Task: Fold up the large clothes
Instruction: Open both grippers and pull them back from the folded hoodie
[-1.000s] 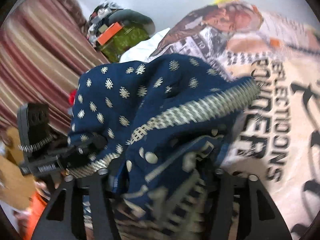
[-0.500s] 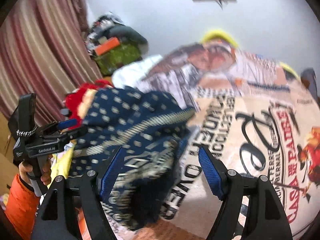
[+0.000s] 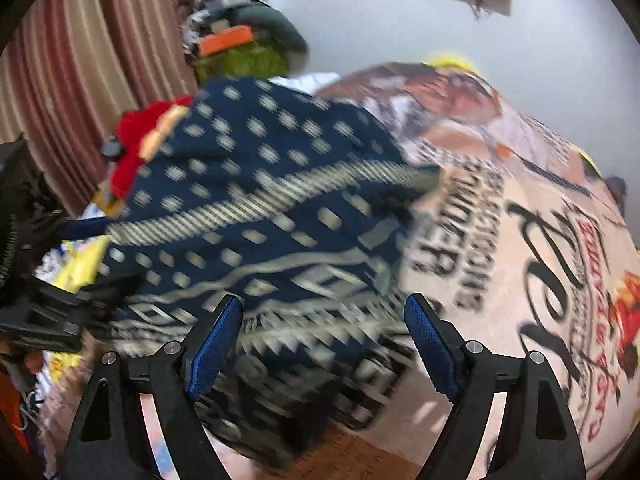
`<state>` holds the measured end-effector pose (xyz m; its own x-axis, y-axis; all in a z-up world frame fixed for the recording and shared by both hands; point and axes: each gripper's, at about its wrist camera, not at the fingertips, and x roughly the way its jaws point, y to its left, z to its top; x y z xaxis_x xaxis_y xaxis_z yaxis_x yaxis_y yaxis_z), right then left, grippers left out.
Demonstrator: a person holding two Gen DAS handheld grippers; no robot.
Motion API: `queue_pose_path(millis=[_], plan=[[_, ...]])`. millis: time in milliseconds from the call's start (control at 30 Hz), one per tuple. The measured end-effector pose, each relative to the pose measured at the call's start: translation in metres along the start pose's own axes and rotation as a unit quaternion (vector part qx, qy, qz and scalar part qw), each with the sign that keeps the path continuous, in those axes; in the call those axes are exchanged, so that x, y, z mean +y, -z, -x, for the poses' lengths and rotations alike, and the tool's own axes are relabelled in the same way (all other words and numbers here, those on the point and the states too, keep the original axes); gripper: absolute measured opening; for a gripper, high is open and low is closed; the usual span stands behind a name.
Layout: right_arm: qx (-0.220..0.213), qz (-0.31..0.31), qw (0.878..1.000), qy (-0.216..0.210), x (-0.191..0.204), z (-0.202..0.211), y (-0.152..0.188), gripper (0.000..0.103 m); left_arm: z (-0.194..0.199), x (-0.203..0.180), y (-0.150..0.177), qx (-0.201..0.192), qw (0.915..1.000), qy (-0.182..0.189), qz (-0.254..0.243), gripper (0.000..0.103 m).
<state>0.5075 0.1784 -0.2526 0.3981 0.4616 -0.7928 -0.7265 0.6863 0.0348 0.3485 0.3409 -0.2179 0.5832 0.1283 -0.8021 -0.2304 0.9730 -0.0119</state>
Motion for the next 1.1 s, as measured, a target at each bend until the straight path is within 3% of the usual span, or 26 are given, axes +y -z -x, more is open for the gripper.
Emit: queue_pose_path(millis=[100,233,333,533,667,833,967,1100], plan=[[0.008,-0.009,1.0,-0.003,-0.013,0.009,0.014,0.082,0.011,0.008,0.01,-0.003,0.9998,0.005,0.019,0.091],[-0.011,0.003,1.0,0.016,-0.013,0.044,0.026,0.082,0.039,0.005,0.016,-0.02,0.9994,-0.021,0.022,0.091],[-0.047,0.018,0.999,0.019,-0.003,0.085,0.03,0.082,0.073,-0.003,0.016,-0.05,0.9981,-0.023,0.027,0.091],[-0.142,0.003,0.99,-0.017,0.022,0.191,0.032,0.082,0.163,-0.031,0.014,-0.133,0.9902,0.014,0.04,0.091],[-0.222,0.011,0.975,-0.025,0.045,0.27,0.043,0.082,0.231,-0.051,0.019,-0.201,0.9786,0.024,0.035,0.091],[-0.282,0.014,0.958,-0.043,0.066,0.339,0.061,0.082,0.309,-0.076,0.038,-0.284,0.9579,0.037,0.025,0.091],[-0.326,0.025,0.944,-0.04,0.089,0.383,0.083,0.082,0.349,-0.095,0.06,-0.329,0.9437,0.031,0.017,0.091],[-0.357,0.034,0.933,-0.038,0.108,0.408,0.105,0.082,0.373,-0.108,0.082,-0.354,0.9347,0.023,0.02,0.091]])
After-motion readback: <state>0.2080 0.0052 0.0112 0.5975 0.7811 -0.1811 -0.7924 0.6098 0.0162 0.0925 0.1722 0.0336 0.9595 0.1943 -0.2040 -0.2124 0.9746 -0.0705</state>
